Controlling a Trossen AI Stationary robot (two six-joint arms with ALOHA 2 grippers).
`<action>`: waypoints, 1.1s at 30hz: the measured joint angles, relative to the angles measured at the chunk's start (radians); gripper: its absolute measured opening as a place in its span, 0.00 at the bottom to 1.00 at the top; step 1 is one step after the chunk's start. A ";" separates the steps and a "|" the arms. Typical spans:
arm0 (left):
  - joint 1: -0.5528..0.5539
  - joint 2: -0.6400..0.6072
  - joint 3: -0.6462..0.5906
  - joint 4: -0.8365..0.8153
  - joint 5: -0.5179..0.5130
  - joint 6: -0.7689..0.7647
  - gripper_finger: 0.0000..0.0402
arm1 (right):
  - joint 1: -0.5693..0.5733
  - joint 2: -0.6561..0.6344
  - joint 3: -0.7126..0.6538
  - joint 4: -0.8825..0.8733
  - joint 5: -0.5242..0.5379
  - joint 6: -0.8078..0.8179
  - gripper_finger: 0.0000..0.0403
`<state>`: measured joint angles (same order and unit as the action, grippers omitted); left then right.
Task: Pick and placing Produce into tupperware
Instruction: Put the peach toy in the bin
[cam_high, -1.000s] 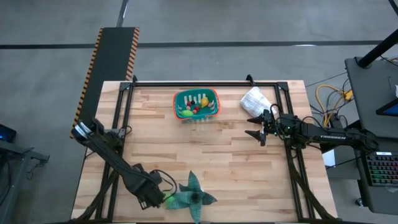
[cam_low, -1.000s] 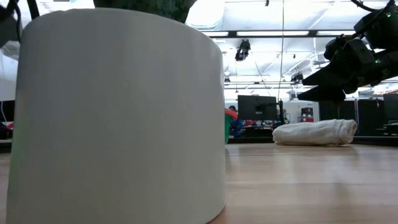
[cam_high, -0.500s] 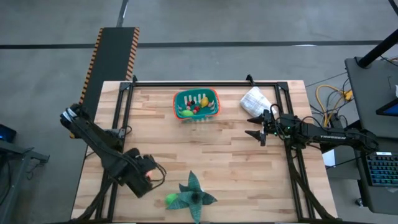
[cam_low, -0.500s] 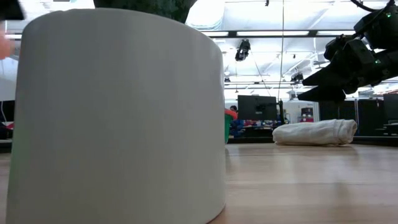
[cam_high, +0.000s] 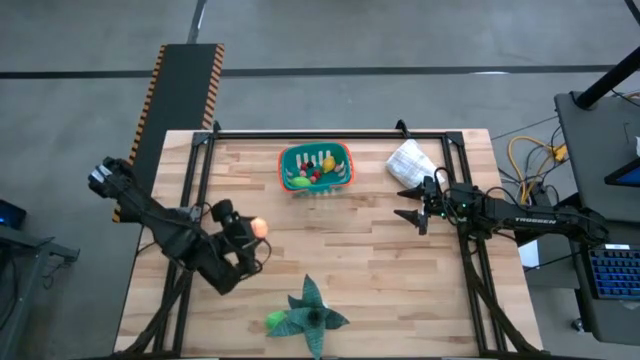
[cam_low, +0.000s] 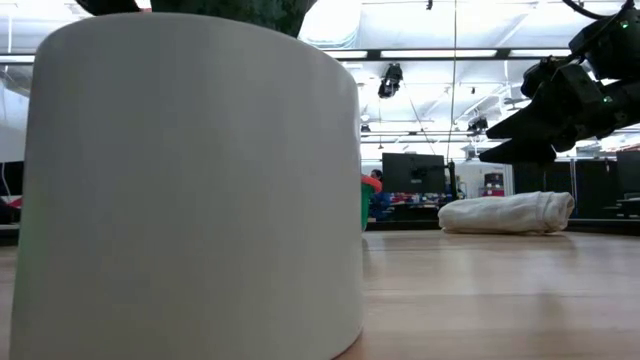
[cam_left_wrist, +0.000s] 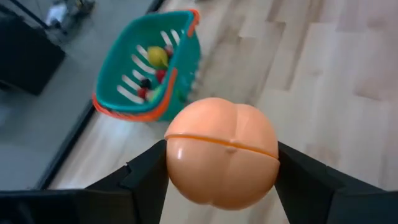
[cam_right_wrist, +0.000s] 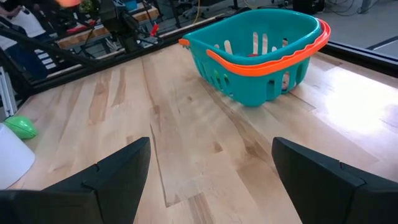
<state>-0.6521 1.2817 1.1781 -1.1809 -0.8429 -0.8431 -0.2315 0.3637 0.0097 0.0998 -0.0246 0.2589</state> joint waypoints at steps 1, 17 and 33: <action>0.018 -0.009 -0.010 0.022 -0.007 0.030 0.56 | 0.000 0.000 0.000 0.000 0.000 0.002 0.81; 0.382 -0.109 -0.121 0.469 0.155 0.673 0.56 | 0.000 -0.001 0.000 0.010 0.004 -0.005 0.81; 0.838 -0.091 -0.138 0.698 0.602 1.058 0.57 | 0.000 -0.001 0.000 0.010 0.081 -0.041 0.81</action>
<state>0.1863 1.1908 1.0401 -0.4834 -0.2413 0.2147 -0.2317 0.3626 0.0097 0.1097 0.0564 0.2179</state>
